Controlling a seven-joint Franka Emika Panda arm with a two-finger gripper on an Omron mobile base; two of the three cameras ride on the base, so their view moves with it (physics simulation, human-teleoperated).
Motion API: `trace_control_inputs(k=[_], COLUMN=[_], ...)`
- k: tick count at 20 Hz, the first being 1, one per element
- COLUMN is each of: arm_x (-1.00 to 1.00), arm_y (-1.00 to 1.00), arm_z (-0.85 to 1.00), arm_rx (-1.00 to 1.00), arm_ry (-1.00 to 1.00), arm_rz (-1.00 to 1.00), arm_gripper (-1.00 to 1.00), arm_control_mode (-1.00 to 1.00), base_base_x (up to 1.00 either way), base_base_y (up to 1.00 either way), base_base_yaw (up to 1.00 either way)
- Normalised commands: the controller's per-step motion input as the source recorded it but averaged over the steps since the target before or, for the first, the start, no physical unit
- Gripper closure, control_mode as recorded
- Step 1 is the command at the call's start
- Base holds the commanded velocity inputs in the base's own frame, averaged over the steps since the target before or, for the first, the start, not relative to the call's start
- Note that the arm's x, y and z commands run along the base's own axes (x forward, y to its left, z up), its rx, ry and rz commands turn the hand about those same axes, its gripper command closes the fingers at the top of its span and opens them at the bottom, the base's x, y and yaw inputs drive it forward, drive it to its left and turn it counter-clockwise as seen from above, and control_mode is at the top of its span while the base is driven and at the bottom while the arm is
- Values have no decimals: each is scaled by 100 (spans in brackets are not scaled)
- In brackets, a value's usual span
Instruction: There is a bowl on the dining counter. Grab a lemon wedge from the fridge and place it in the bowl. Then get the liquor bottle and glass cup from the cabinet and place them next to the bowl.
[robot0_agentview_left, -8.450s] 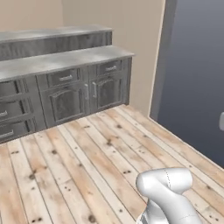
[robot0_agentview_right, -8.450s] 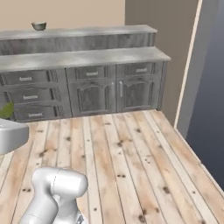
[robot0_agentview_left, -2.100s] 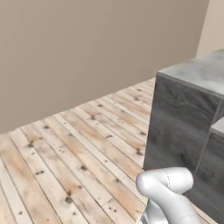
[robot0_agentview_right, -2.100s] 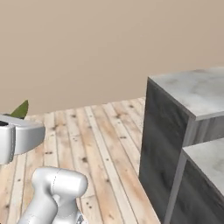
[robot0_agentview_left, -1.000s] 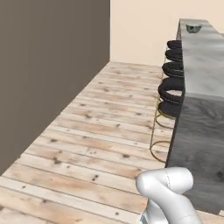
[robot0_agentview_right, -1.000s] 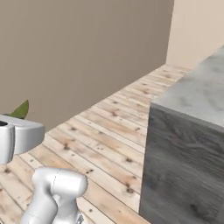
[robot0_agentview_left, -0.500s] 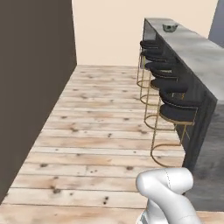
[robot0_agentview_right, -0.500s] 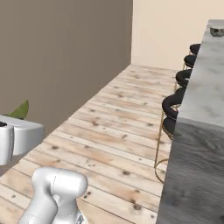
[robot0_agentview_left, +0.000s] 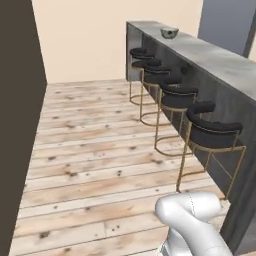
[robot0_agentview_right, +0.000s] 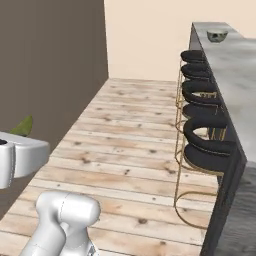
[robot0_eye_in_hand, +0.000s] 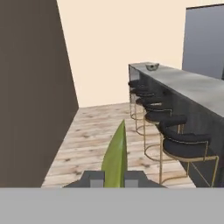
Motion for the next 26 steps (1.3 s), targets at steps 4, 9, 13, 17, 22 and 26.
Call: trace_control_inputs(k=[4, 9, 13, 17, 22, 26], arm_x=[0, 0, 0, 0, 0, 0], arm_y=[0, 0, 0, 0, 0, 0], arm_z=[0, 0, 0, 0, 0, 0], arm_rx=[0, 0, 0, 0, 0, 0], arm_ry=[0, 0, 0, 0, 0, 0], arm_rz=[0, 0, 0, 0, 0, 0], arm_gripper=[100, 100, 100, 100, 100, 100], arm_control_mode=[100, 100, 100, 100, 100, 100], base_base_x=[95, 92, 88, 88, 92, 96], base_base_y=[78, 87, 90, 91, 92, 93], base_base_yaw=[-43, -39, -38, -38, -36, -35])
